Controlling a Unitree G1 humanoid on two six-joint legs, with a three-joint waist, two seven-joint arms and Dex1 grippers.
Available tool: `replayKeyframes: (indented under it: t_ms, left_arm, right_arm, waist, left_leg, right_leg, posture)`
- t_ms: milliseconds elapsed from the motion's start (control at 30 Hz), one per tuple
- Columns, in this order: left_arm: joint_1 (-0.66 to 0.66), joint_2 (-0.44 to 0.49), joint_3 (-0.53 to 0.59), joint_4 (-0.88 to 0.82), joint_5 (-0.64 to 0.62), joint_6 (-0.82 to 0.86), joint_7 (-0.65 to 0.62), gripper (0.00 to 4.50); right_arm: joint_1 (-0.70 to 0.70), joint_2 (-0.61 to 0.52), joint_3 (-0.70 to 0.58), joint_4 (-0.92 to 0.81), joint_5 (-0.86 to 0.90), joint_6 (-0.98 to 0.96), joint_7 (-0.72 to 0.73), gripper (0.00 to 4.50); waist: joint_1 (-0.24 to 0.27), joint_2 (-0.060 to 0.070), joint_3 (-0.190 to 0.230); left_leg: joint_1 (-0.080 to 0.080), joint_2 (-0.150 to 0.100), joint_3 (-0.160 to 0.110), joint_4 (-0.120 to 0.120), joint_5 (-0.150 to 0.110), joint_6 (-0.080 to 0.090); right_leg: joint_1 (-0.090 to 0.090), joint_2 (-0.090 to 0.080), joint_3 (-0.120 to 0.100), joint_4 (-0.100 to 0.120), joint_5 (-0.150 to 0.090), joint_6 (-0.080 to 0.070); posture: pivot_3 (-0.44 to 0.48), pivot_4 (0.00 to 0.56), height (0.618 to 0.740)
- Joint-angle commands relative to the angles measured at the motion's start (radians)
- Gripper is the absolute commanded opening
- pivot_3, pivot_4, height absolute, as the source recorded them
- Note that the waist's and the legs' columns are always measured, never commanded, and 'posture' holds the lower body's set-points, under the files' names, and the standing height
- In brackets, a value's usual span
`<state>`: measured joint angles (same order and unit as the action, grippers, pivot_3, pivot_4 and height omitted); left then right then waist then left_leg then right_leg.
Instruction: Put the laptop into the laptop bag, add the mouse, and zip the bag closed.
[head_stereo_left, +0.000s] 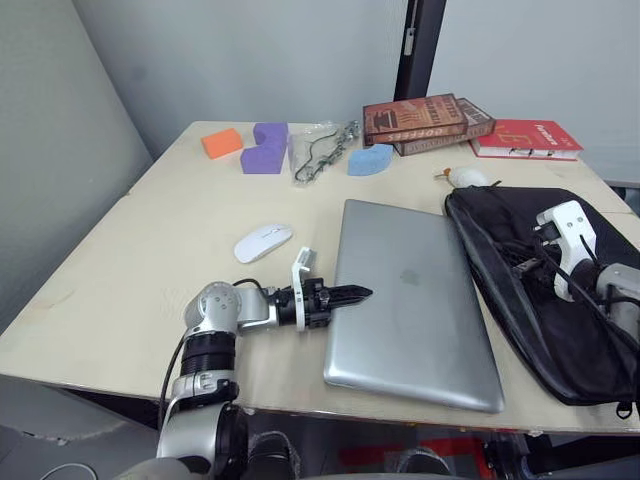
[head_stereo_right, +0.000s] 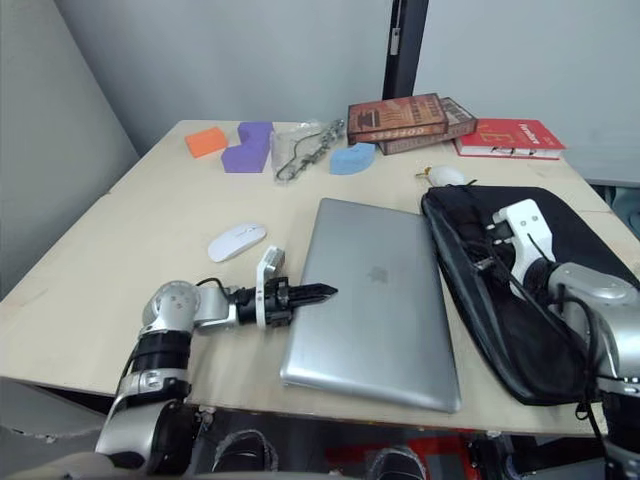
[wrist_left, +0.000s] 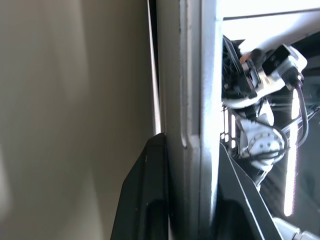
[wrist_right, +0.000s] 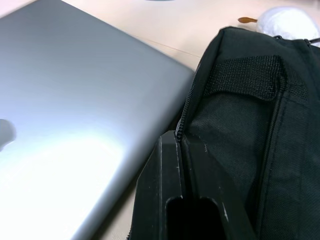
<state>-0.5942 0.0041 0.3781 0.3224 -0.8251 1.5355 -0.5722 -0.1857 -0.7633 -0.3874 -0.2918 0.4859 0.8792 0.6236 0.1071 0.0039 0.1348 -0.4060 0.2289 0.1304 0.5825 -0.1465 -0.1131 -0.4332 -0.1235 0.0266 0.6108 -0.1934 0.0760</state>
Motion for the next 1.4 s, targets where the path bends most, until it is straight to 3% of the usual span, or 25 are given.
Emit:
replayKeyframes:
  t_ms: [33,933,1400]
  left_arm:
    - [-0.050,-0.045,0.018,0.024,-0.056,-0.022,-0.020,0.33]
    - [-0.245,-0.245,-0.166,0.287,0.030,-0.359,-0.033,0.33]
    - [-0.255,-0.224,-0.102,0.318,-0.018,-0.426,0.014,0.33]
  right_arm:
    - [-0.018,0.019,0.000,-0.055,0.029,0.011,-0.025,0.02]
    - [-0.162,0.343,0.058,-0.281,0.267,0.276,-0.343,0.02]
    - [-0.119,0.218,0.093,-0.281,0.210,0.271,-0.343,0.02]
  waist:
    - [-0.001,0.000,0.000]
    - [-0.002,0.001,0.001]
    - [0.000,0.001,0.001]
  left_leg:
    - [0.000,0.000,0.000,0.000,0.000,0.000]
    - [0.000,0.000,0.000,0.000,-0.001,-0.004]
    - [0.000,0.000,-0.001,0.000,0.001,-0.016]
  right_leg:
    - [0.000,0.000,0.000,0.000,0.000,0.000]
    - [0.000,0.000,0.000,0.000,0.004,0.007]
    - [0.000,0.000,0.001,-0.001,0.010,0.021]
  posture:
    - [0.000,0.150,0.734]
    - [0.000,0.150,0.734]
    - [0.000,0.150,0.734]
